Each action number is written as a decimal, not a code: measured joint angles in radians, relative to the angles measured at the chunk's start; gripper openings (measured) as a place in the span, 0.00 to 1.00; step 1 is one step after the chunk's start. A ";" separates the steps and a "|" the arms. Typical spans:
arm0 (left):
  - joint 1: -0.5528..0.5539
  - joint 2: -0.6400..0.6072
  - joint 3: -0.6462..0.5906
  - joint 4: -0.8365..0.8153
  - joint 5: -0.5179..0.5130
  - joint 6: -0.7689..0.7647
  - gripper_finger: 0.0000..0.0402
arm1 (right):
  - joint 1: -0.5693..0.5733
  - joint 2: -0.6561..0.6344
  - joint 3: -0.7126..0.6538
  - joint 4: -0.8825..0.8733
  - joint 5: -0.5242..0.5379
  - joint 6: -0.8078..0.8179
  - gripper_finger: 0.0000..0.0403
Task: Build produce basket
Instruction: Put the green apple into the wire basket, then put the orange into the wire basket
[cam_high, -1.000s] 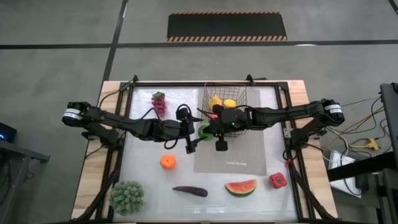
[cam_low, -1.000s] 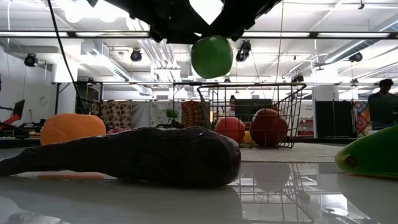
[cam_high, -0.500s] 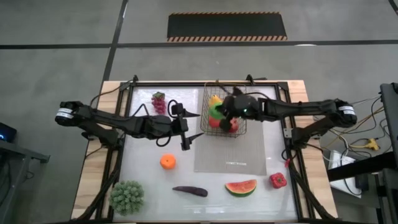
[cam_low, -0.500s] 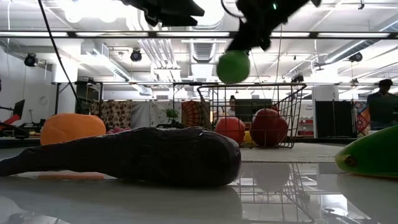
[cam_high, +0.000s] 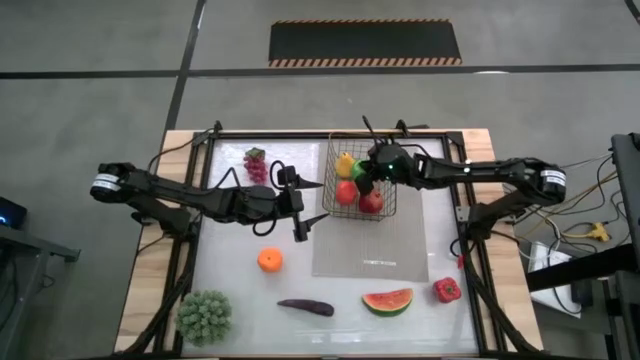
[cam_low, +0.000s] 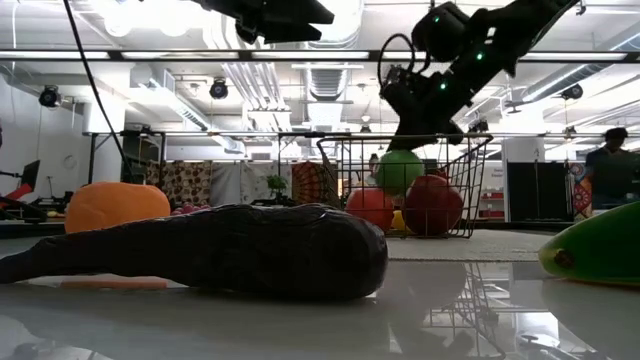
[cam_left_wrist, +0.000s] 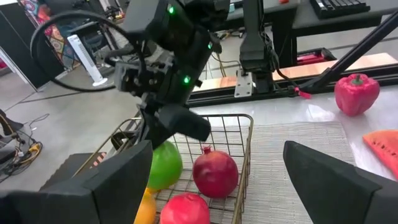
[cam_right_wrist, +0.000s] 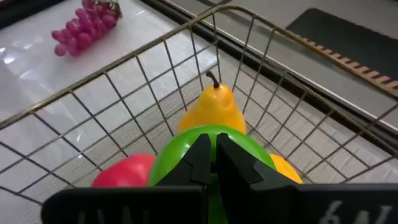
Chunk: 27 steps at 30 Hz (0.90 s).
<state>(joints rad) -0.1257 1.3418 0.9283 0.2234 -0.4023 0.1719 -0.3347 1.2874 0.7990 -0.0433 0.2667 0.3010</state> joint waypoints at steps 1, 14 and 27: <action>0.000 0.000 0.000 0.001 0.000 0.000 0.85 | 0.000 0.011 0.001 0.006 0.000 -0.001 0.02; 0.000 0.000 0.000 0.001 0.000 0.000 0.85 | 0.000 0.149 0.057 -0.003 0.025 0.023 0.04; 0.000 0.002 -0.002 -0.001 0.000 0.000 0.85 | 0.000 0.138 0.057 -0.005 0.025 0.036 0.23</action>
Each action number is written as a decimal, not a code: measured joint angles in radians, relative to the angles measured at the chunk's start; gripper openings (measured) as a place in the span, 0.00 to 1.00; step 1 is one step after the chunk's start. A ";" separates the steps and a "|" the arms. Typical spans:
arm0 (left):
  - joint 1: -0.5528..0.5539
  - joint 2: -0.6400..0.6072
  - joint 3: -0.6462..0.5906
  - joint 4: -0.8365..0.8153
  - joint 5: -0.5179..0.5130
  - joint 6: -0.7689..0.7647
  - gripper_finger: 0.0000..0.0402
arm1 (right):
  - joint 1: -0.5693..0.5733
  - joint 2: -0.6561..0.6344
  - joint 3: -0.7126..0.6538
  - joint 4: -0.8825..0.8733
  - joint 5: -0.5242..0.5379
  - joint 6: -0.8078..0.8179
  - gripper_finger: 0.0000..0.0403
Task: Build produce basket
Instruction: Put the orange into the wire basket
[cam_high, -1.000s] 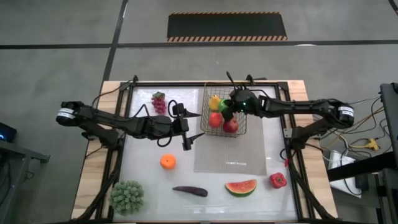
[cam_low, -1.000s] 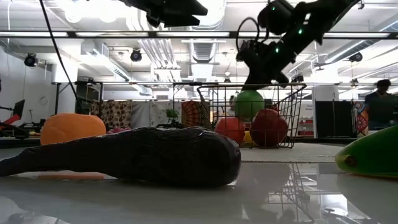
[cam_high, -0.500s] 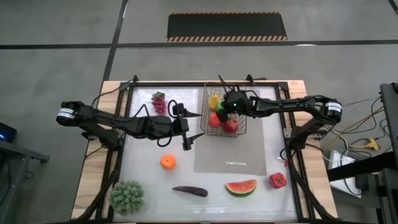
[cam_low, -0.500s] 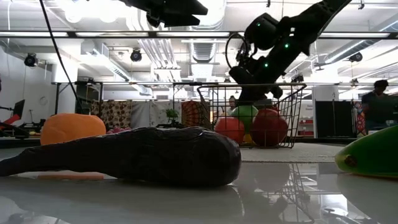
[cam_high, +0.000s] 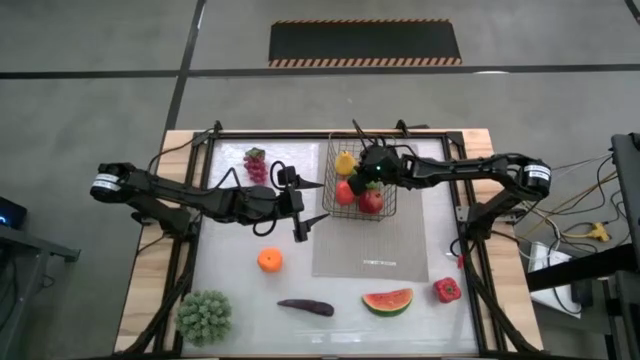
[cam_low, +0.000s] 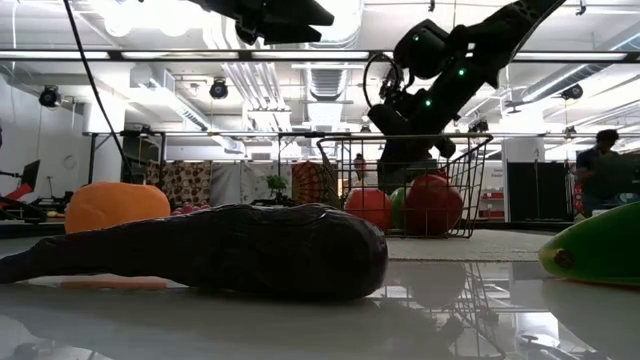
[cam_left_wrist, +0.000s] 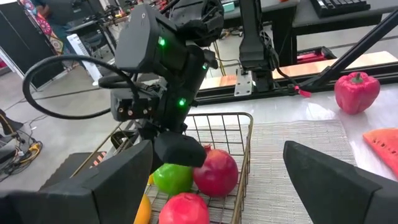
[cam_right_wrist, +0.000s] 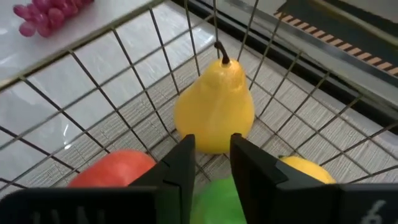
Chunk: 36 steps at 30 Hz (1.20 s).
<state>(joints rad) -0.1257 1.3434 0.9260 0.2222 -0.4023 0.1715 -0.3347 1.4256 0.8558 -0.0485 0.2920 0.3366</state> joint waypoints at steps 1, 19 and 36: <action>0.000 0.000 0.000 0.000 0.000 0.000 0.85 | 0.000 -0.007 0.000 -0.002 0.000 -0.003 0.24; -0.035 0.000 -0.054 -0.152 0.051 -0.335 0.85 | 0.239 -0.427 -0.013 -0.207 -0.007 -0.241 0.15; -0.265 0.017 0.111 -0.830 0.131 -0.761 0.85 | 0.518 -0.495 -0.098 -0.200 -0.002 -0.262 0.13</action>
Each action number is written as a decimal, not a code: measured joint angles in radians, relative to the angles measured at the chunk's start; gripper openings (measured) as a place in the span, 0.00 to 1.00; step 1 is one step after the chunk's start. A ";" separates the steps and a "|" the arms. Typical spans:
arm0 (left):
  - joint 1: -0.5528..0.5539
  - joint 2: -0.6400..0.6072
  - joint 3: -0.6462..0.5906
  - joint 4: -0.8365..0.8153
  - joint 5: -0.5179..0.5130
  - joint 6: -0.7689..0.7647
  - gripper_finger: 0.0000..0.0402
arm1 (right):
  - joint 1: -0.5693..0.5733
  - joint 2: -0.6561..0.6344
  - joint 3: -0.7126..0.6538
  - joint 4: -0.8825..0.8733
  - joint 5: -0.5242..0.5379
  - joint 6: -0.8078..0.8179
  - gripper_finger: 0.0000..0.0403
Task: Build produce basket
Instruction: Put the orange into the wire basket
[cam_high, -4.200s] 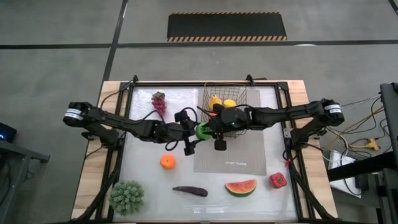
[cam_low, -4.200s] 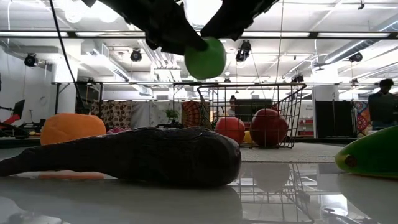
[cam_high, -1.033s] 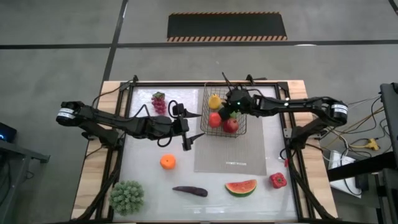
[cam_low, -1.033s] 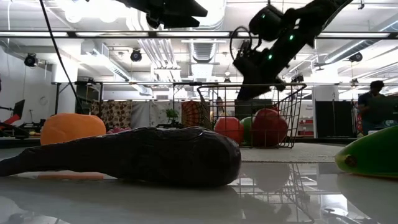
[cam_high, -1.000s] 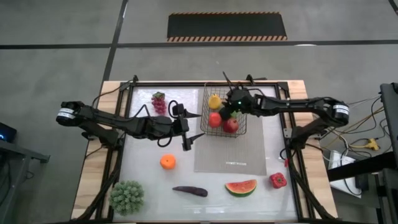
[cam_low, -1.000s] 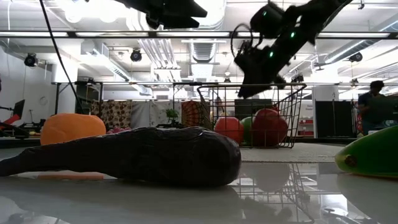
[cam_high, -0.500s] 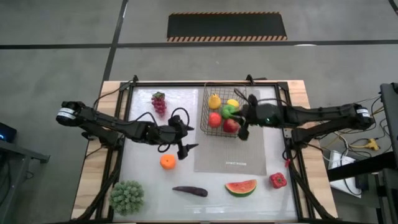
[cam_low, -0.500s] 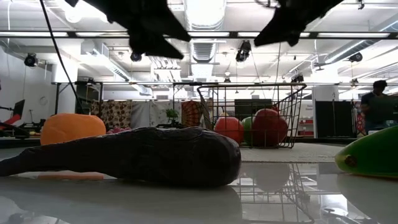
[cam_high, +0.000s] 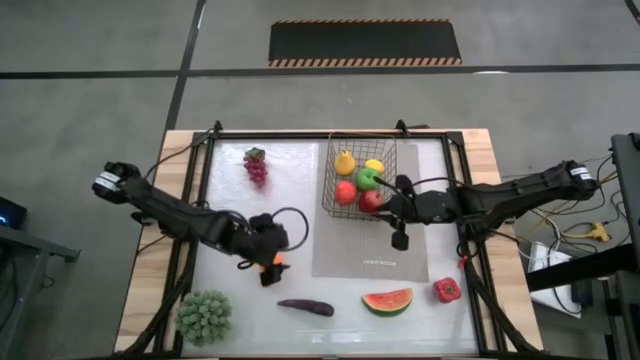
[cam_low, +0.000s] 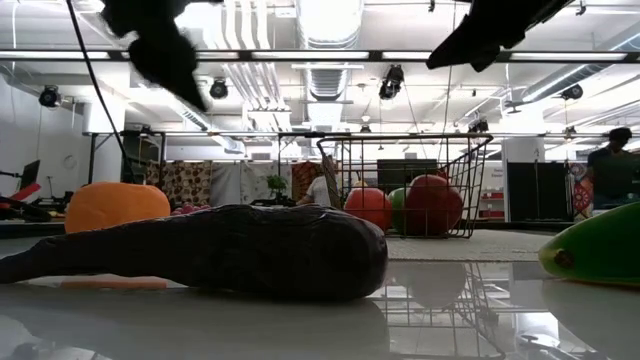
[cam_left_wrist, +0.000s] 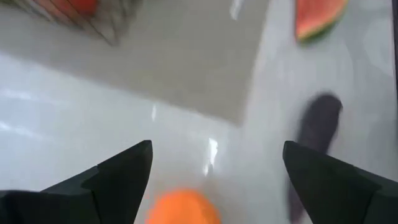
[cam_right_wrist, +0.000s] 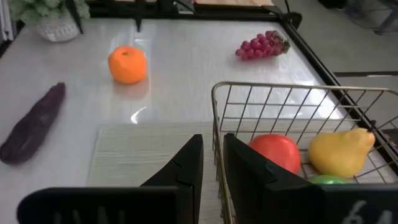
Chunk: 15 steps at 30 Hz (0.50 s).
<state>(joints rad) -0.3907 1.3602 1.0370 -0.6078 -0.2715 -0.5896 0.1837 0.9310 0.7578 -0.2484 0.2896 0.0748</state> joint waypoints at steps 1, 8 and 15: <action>-0.010 0.009 0.000 -0.027 0.026 -0.011 0.85 | 0.000 0.005 -0.001 0.003 0.001 0.001 0.13; -0.030 0.118 -0.002 -0.190 0.150 -0.059 0.85 | 0.000 0.024 -0.017 0.049 0.002 -0.008 0.13; -0.029 0.184 -0.010 -0.242 0.156 -0.035 0.85 | 0.000 0.027 -0.025 0.054 0.002 0.003 0.13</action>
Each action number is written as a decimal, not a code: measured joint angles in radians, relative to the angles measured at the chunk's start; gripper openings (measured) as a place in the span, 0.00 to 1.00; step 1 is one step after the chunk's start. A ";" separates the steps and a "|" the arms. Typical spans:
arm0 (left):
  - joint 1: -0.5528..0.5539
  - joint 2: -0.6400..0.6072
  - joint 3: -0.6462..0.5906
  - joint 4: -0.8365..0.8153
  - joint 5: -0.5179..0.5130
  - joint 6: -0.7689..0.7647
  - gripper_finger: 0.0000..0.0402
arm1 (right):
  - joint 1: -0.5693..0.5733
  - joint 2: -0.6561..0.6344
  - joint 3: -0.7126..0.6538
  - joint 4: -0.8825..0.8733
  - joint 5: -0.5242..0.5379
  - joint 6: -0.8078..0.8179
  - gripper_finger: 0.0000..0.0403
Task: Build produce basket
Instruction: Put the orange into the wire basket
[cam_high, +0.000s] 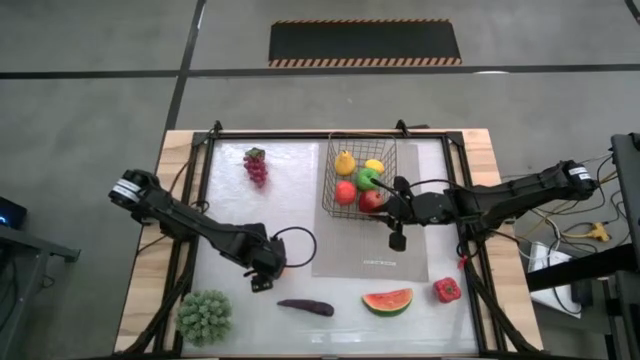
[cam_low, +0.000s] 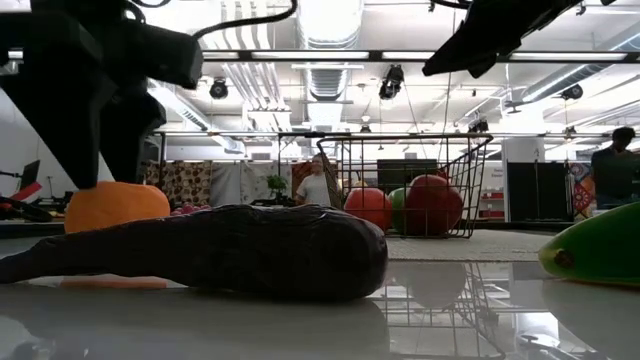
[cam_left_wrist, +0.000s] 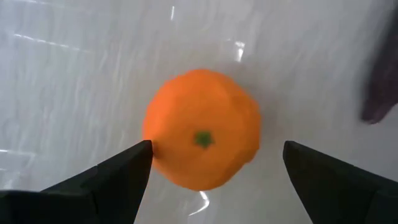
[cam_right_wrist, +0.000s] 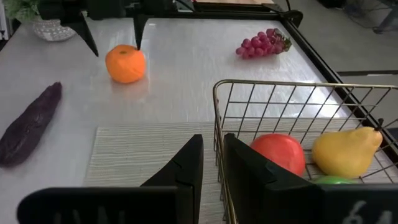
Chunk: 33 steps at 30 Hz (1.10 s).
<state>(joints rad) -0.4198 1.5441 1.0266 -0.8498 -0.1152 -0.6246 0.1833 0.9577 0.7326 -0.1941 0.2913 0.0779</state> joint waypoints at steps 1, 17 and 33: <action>0.000 0.007 -0.001 0.002 -0.002 0.003 0.85 | 0.000 0.000 0.000 -0.002 0.000 0.000 0.13; 0.001 0.043 -0.003 0.004 -0.043 0.012 0.68 | 0.000 0.001 -0.001 -0.002 -0.002 0.001 0.13; 0.016 0.014 0.276 -0.014 -0.160 0.152 0.60 | 0.000 0.032 -0.042 0.151 -0.056 0.016 0.20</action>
<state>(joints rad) -0.4036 1.5581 1.3030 -0.8635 -0.2755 -0.4726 0.1829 0.9899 0.6910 -0.0428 0.2350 0.0940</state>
